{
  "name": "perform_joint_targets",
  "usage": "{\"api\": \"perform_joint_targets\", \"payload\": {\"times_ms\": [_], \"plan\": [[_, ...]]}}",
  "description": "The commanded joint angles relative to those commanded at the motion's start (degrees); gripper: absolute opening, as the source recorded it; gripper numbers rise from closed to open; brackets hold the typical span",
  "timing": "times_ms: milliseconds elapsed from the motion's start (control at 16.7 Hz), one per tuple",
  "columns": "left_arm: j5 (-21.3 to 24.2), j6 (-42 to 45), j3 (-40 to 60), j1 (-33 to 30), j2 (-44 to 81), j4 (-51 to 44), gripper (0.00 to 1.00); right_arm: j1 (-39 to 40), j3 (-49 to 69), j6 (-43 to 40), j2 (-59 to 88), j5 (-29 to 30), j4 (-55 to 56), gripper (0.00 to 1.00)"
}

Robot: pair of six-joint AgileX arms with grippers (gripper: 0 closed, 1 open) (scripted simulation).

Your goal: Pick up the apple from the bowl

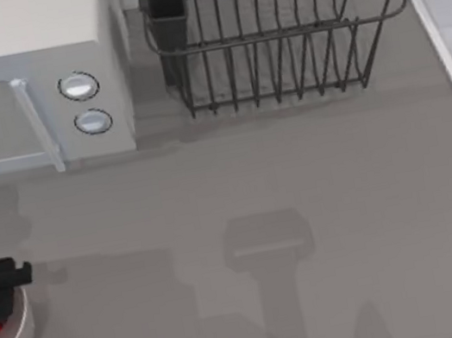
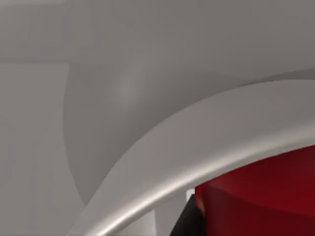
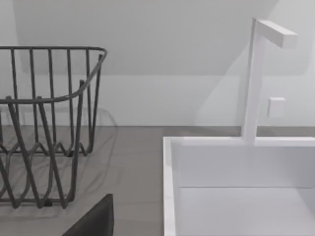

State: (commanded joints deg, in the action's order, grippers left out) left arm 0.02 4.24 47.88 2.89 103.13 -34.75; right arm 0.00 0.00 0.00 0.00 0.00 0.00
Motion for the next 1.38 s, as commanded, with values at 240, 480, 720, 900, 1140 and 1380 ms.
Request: {"api": "perform_joint_targets", "payload": {"times_ms": [240,480,720,900,1140,1380], "plan": [[0.5,0.0,0.3,0.2,-9.2,-6.8,0.00,0.0,0.0,0.0,0.0,0.0,0.0,1.00],[0.5,-0.1,6.5,0.1,-8.6,-13.2,0.00,0.0,0.0,0.0,0.0,0.0,0.0,1.00],[0.5,-0.3,22.0,-0.1,-8.3,-29.0,0.00,0.0,0.0,0.0,0.0,0.0,0.0,1.00],[0.5,-0.5,36.9,-0.3,-8.9,-45.1,0.00,0.0,0.0,0.0,0.0,0.0,0.0,1.00],[0.5,-0.8,51.5,-0.5,-10.5,-60.2,0.00,0.0,0.0,0.0,0.0,0.0,0.0,1.00],[0.5,-0.9,56.9,-0.7,-11.7,-65.8,0.00,0.0,0.0,0.0,0.0,0.0,0.0,1.00]]}}
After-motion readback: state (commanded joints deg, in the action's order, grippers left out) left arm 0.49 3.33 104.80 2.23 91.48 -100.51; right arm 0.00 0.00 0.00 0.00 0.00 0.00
